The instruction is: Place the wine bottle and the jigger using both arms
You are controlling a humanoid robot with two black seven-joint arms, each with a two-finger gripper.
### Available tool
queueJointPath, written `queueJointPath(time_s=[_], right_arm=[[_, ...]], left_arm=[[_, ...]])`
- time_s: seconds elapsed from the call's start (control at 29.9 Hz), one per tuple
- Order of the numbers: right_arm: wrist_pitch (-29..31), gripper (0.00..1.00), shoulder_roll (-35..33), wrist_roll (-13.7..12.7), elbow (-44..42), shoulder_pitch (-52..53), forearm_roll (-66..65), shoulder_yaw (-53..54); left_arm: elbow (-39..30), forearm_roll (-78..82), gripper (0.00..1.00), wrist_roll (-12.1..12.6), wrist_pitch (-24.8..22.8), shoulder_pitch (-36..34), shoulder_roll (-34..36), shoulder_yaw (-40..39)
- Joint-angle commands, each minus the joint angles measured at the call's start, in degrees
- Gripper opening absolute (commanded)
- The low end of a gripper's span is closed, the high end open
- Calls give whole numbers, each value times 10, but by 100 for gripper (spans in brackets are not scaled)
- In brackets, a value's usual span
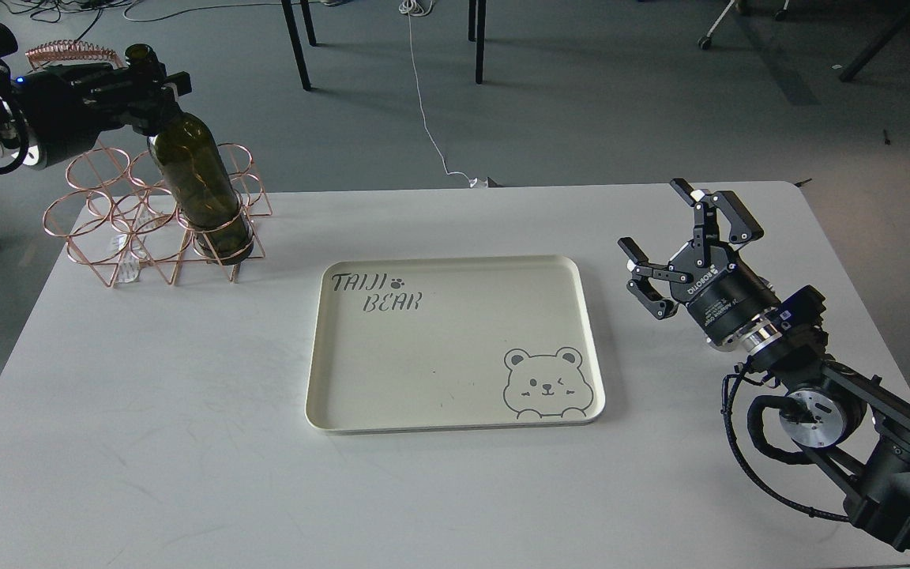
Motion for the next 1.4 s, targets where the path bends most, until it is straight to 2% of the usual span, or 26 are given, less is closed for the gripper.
queueJointPath(time_s=[0.0,0.07,0.23,0.3,0.33,0.43,0.57,0.67,0.87,1.04,1.24,1.37], right_arm=[[0,99,0,0,0,0,0,0],[0,99,0,0,0,0,0,0],[0,99,0,0,0,0,0,3],[0,99,0,0,0,-1,0,4],[0,99,0,0,0,-1,0,4],[0,99,0,0,0,-1,0,4],[0,99,0,0,0,-1,0,5],[0,99,0,0,0,-1,0,5],[-3,99,4,0,-1,0,0,12],[-34,99,30,0,-1,0,1,35],[-35,99,47,0,-1,0,2,58],[-46,99,53,0,-2,0,3,60]], left_arm=[[5,0,39,0,1,0,-2,1],[14,0,44,0,4,0,-8,1],[16,0,45,0,5,0,-10,2],[16,1,48,0,5,0,-10,2],[16,1,53,0,5,0,-10,2],[15,-4,87,0,8,-2,-10,1],[13,-24,98,0,10,-8,-6,1],[7,-25,98,0,10,-21,-1,-1],[-19,-54,98,0,9,-104,27,-1],[-92,-241,98,0,7,-148,40,-4],[-240,-562,98,0,11,-129,43,1],[-301,-650,98,0,25,-37,34,-16]])
